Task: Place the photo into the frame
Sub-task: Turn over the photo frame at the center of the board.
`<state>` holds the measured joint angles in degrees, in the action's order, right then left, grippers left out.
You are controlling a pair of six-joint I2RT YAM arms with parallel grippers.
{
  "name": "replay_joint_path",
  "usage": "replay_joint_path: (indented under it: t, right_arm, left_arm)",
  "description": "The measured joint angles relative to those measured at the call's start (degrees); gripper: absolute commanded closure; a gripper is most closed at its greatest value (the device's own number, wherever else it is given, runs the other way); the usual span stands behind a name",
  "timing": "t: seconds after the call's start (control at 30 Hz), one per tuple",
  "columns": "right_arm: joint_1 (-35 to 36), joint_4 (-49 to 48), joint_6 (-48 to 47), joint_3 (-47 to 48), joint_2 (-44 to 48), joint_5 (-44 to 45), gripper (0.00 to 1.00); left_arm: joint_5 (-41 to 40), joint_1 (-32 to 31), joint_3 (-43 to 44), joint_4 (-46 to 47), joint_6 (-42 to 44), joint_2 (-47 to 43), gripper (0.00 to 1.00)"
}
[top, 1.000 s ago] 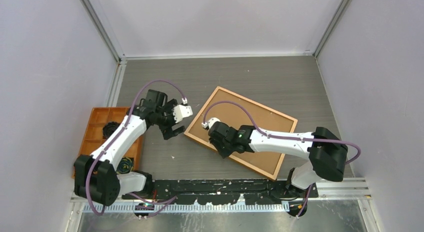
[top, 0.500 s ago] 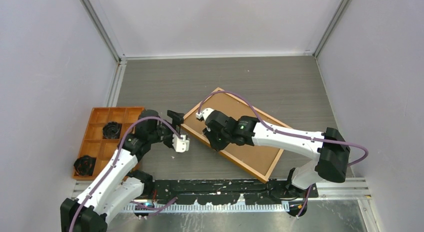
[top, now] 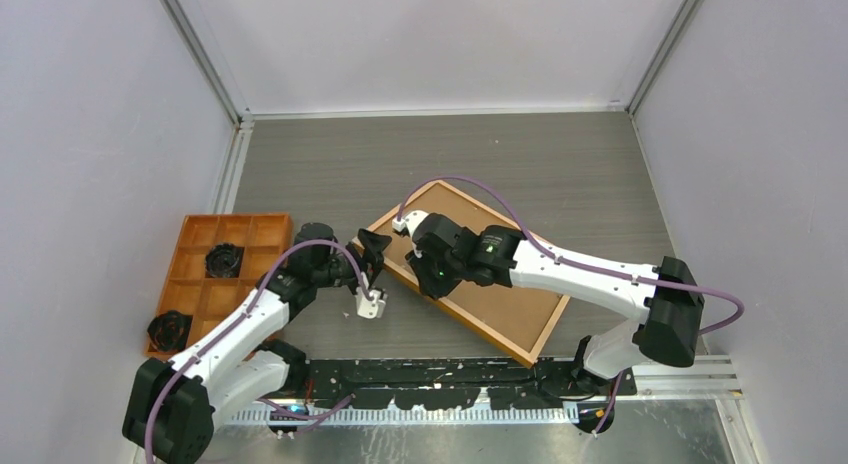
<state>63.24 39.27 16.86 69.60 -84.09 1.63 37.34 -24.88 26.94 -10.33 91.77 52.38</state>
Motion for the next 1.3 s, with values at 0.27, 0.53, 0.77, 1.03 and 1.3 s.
replay_joint_path:
  t: [0.27,0.53,0.77,1.03,1.3]
  right_arm:
    - [-0.2,1.3,0.2,1.5,0.5,0.9,0.80]
    - [-0.2,4.9,-0.2,3.8,2.2,6.1,0.01]
    - [4.3,10.6,-2.4,4.2,5.3,13.9,0.00]
    - [16.6,17.2,-6.3,6.6,4.1,26.7,0.06]
    - [17.4,20.4,-8.9,6.8,-0.9,38.6,0.22]
  left_arm:
    - [0.3,-1.0,-1.7,5.6,1.5,0.0,0.69]
    - [-0.2,-1.1,-2.7,8.0,-0.7,-1.8,0.73]
    - [-1.4,-1.3,3.1,0.6,-3.9,-2.4,0.74]
    - [-5.2,-1.4,8.2,-4.8,-7.4,-2.4,0.76]
    - [-7.8,-1.4,8.5,-6.3,-7.9,-3.1,0.77]
